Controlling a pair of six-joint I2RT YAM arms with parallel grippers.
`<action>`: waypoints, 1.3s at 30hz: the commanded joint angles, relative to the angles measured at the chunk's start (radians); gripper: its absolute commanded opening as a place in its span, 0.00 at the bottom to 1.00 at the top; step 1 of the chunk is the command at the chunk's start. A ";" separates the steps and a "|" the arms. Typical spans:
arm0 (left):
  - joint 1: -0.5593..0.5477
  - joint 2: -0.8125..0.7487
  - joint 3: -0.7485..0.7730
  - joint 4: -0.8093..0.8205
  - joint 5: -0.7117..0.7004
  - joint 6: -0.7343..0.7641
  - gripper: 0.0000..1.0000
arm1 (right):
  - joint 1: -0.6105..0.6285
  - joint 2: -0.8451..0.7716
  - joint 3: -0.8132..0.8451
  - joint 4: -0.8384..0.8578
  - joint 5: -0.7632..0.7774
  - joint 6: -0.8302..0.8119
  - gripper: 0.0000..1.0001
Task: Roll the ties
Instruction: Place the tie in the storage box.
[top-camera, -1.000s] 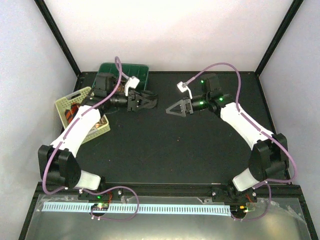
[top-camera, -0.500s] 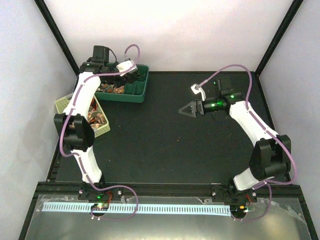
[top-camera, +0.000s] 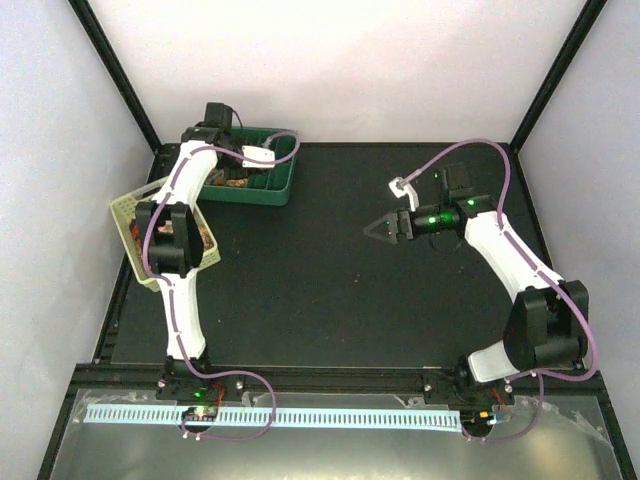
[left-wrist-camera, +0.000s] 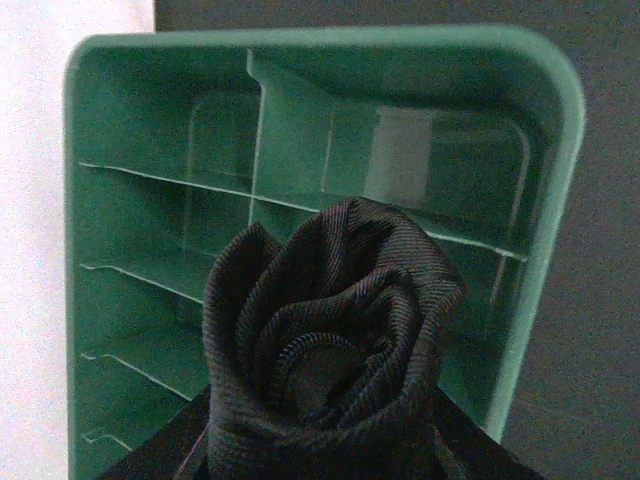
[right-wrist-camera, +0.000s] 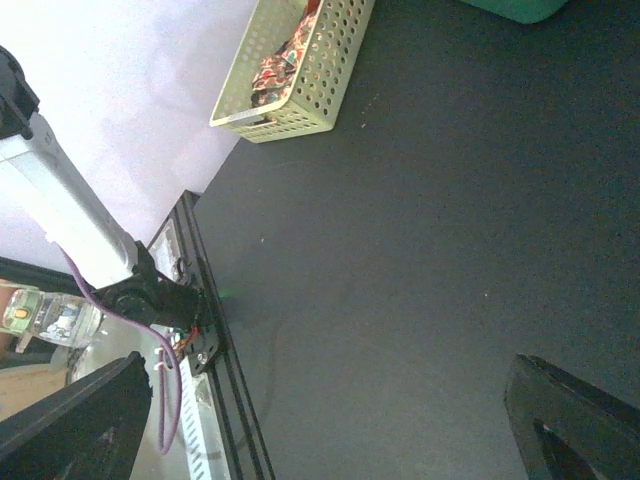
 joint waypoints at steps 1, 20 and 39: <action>0.001 0.051 0.062 0.033 -0.052 0.135 0.02 | -0.009 -0.024 -0.015 0.003 0.017 -0.024 1.00; -0.002 0.253 0.135 0.019 -0.152 0.224 0.01 | -0.023 -0.029 -0.035 -0.005 0.031 -0.033 1.00; -0.063 0.246 0.114 -0.413 -0.100 0.181 0.10 | -0.029 0.000 -0.026 0.004 0.020 -0.026 1.00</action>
